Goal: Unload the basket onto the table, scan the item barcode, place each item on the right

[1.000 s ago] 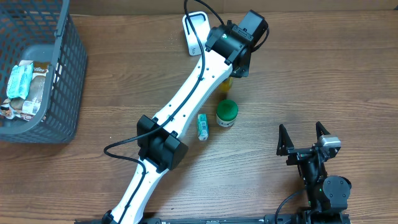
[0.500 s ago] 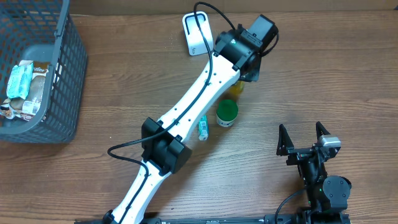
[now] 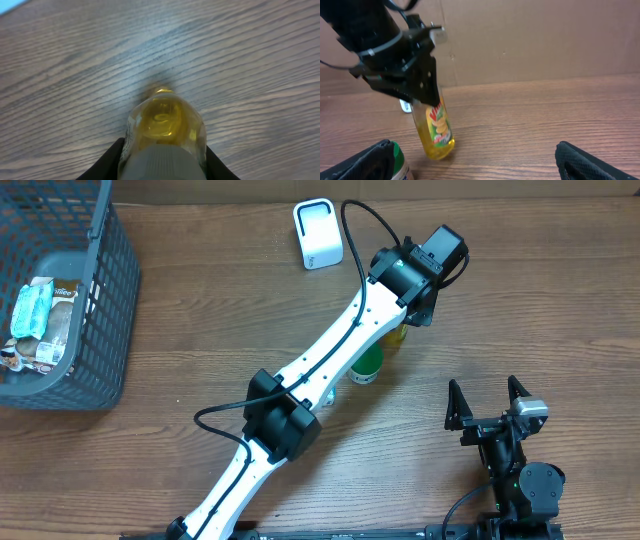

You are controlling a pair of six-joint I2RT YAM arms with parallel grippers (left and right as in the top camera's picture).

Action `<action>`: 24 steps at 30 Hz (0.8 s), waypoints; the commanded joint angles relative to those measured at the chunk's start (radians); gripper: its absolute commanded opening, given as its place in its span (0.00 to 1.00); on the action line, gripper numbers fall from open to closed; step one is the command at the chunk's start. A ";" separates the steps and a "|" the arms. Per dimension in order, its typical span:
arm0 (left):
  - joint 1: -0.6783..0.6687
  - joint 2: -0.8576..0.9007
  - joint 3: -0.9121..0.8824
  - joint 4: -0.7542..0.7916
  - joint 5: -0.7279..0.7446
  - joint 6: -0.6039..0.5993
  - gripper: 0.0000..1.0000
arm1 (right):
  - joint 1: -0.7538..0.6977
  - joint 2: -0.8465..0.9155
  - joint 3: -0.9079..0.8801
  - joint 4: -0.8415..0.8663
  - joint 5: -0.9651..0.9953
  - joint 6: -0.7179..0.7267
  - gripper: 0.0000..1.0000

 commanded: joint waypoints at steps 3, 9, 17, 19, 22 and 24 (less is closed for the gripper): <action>-0.005 0.012 0.000 0.006 -0.006 -0.036 0.18 | 0.005 -0.011 -0.011 0.003 -0.006 -0.001 1.00; -0.005 0.027 0.000 0.008 -0.005 -0.040 0.24 | 0.005 -0.011 -0.011 0.003 -0.006 -0.001 1.00; -0.005 0.052 0.000 0.001 -0.002 -0.040 0.45 | 0.005 -0.011 -0.011 0.003 -0.006 -0.001 1.00; -0.005 0.051 0.002 0.005 -0.002 -0.040 0.59 | 0.005 -0.011 -0.011 0.003 -0.006 -0.001 1.00; -0.005 0.051 0.004 0.004 -0.002 -0.038 0.72 | 0.005 -0.011 -0.011 0.003 -0.006 -0.001 1.00; -0.005 0.051 0.004 0.003 -0.002 -0.035 0.75 | 0.005 -0.011 -0.011 0.003 -0.006 -0.001 1.00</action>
